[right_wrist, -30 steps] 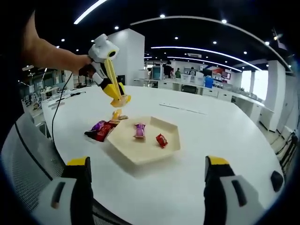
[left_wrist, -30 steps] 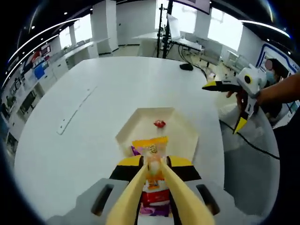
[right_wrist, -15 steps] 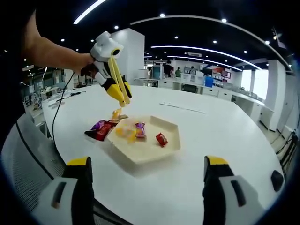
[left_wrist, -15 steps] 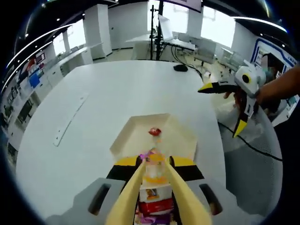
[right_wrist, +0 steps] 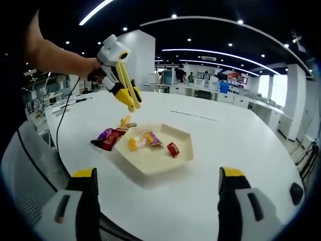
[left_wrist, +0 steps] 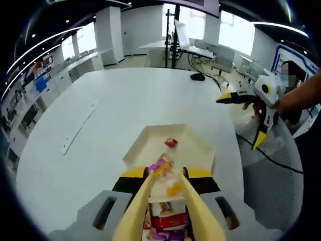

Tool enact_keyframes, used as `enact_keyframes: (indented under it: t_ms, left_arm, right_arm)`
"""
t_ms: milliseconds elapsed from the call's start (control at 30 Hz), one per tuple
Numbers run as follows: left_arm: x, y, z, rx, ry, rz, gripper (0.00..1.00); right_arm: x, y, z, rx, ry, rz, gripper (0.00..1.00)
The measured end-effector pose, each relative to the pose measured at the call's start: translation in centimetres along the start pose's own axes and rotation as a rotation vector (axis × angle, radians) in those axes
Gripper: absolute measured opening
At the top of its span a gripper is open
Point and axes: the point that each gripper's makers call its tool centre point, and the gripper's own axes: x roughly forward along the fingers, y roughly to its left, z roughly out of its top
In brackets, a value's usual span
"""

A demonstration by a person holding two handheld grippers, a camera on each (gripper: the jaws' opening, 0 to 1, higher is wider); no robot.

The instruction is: Place the target food into the container with the food tongs after gripping and lifting it, then release it inside without dropping or visibly crushing the food.

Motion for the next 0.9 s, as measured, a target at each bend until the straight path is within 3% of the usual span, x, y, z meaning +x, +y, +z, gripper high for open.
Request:
enact_keyframes:
  t_ms: [333,900]
  left_arm:
    - [-1.6,1.8,-1.7,-0.049,-0.02,0.033,0.25]
    - [-5.6,4.4,-6.0,-0.138,-0.038,0.108,0.25]
  right_arm:
    - [0.0,0.7,0.6,-0.002,-0.036,0.038,1.0]
    - [0.1,1.5,0.6,-0.009,-0.038,0.086,1.0]
